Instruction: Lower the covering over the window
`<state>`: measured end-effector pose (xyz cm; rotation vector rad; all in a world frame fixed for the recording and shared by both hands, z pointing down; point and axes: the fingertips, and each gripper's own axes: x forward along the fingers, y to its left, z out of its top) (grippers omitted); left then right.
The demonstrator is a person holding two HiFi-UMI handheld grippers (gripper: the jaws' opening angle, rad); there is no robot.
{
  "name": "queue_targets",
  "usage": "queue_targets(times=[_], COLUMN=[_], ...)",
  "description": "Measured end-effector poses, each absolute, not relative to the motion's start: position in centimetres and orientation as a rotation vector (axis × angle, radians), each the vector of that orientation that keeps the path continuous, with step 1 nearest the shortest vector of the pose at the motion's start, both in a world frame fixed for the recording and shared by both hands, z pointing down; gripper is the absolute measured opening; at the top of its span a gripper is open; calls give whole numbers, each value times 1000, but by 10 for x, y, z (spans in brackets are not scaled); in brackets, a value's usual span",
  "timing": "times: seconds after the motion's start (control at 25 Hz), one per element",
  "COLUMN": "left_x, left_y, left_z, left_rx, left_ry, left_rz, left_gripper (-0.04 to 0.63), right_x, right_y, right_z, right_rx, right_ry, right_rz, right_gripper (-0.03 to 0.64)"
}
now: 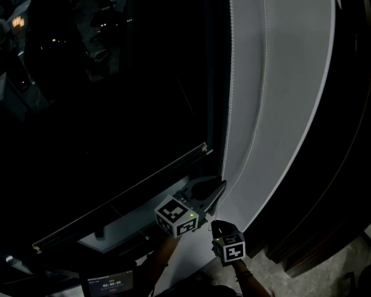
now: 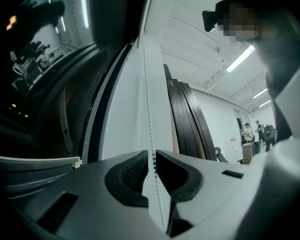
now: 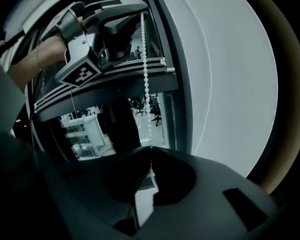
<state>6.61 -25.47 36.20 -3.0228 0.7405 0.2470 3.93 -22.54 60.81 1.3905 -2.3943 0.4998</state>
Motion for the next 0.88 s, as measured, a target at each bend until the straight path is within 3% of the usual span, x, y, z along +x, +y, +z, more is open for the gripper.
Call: queue_targets(times=[0.12,0.6,0.88], left_x=[73,51,37], left_y=[-250,-261,-266], left_z=[360,359,505], left_rx=[-3009,-3005,-3173], left_ry=[702,867,979], left_rz=[226,286,-242], left_gripper=[13,3,2], right_x=[42,38,52], right_y=[-225,-205,-209], right_z=[609,596,519], right_rx=[1381,1327,1399], right_ry=[-2385,-2477,-2607], right_rz=[486,458,294], right_gripper=[15,17,18])
